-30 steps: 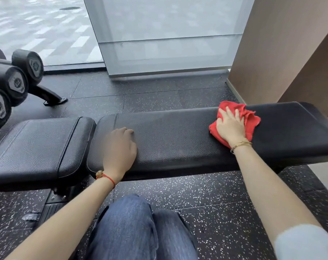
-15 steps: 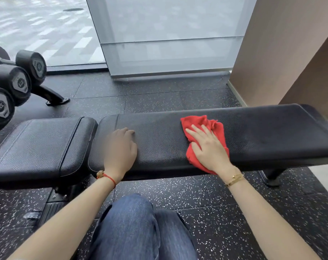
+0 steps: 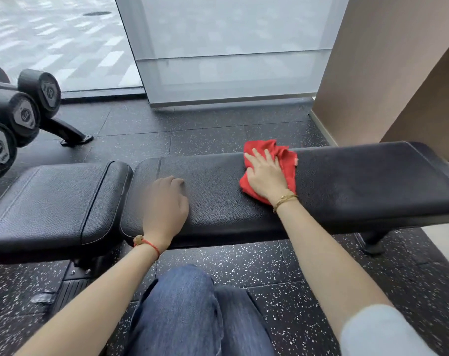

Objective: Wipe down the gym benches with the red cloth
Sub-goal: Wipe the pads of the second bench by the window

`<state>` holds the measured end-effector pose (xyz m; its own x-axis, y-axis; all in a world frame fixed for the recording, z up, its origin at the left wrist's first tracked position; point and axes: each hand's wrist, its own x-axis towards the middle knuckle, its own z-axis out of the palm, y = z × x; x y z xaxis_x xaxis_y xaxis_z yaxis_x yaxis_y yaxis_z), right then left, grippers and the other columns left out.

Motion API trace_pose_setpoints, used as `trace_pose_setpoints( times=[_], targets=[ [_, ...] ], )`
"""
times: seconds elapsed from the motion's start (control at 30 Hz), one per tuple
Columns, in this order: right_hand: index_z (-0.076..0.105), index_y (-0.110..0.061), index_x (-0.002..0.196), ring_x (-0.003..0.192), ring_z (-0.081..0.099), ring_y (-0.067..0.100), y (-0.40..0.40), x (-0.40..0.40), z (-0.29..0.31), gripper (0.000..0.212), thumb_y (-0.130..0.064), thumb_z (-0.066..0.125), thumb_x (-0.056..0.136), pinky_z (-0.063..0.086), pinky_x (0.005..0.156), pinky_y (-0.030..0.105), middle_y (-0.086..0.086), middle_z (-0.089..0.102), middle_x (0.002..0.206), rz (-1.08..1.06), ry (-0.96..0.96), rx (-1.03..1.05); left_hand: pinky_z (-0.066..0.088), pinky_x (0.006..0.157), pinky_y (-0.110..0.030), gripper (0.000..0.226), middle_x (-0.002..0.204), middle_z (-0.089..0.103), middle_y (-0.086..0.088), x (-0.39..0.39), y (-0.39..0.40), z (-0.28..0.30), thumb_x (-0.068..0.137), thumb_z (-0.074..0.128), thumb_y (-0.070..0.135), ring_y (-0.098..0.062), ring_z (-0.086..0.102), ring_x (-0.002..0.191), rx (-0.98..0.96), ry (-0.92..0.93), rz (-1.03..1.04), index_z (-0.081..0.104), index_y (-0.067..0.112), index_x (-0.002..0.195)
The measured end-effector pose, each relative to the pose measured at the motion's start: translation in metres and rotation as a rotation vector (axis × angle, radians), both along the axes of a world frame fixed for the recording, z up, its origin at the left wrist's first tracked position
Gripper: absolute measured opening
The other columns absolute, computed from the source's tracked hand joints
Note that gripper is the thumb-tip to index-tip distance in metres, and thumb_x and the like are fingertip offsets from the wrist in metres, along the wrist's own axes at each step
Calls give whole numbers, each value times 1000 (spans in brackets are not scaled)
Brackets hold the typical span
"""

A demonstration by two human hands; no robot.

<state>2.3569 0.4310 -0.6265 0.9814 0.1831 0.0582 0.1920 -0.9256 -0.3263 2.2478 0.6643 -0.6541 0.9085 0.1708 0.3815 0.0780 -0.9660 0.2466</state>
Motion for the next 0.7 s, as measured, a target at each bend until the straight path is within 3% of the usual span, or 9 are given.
trace_pose_setpoints(
  times=[0.13,0.27,0.4,0.57,0.7],
  targets=[
    [34,-28,148,149,11,24,60,-34,-3,52,-26,39,96,6,122,45,-4,22,160,316,-12,12,34,109,-49,42,129,60,-7,0,-2,2,84,44,27,-30,50,123,1,17,9,62,16,121],
    [38,-28,146,149,14,20,52,-54,-7,51,-24,43,96,7,122,38,-6,28,158,493,-48,48,32,111,-47,44,135,57,-7,-1,1,2,87,43,27,-30,48,128,11,60,-27,60,16,126],
    [38,-30,146,149,14,18,34,-29,-5,49,-23,42,97,9,122,39,-8,27,158,415,-28,81,32,111,-47,37,138,55,-6,2,11,4,91,53,23,-28,45,132,-28,77,-60,60,17,127],
    [35,-28,147,149,11,24,65,17,-2,49,-25,36,99,5,122,45,-5,24,159,267,25,36,40,101,-44,26,122,62,-3,0,16,4,86,57,20,-28,52,120,-66,9,13,66,16,110],
    [36,-28,147,149,11,24,122,26,5,49,-23,36,98,4,122,45,-5,24,159,391,47,18,40,97,-42,26,118,63,0,-2,23,3,85,55,21,-26,53,115,-55,-12,65,65,19,110]
  ],
)
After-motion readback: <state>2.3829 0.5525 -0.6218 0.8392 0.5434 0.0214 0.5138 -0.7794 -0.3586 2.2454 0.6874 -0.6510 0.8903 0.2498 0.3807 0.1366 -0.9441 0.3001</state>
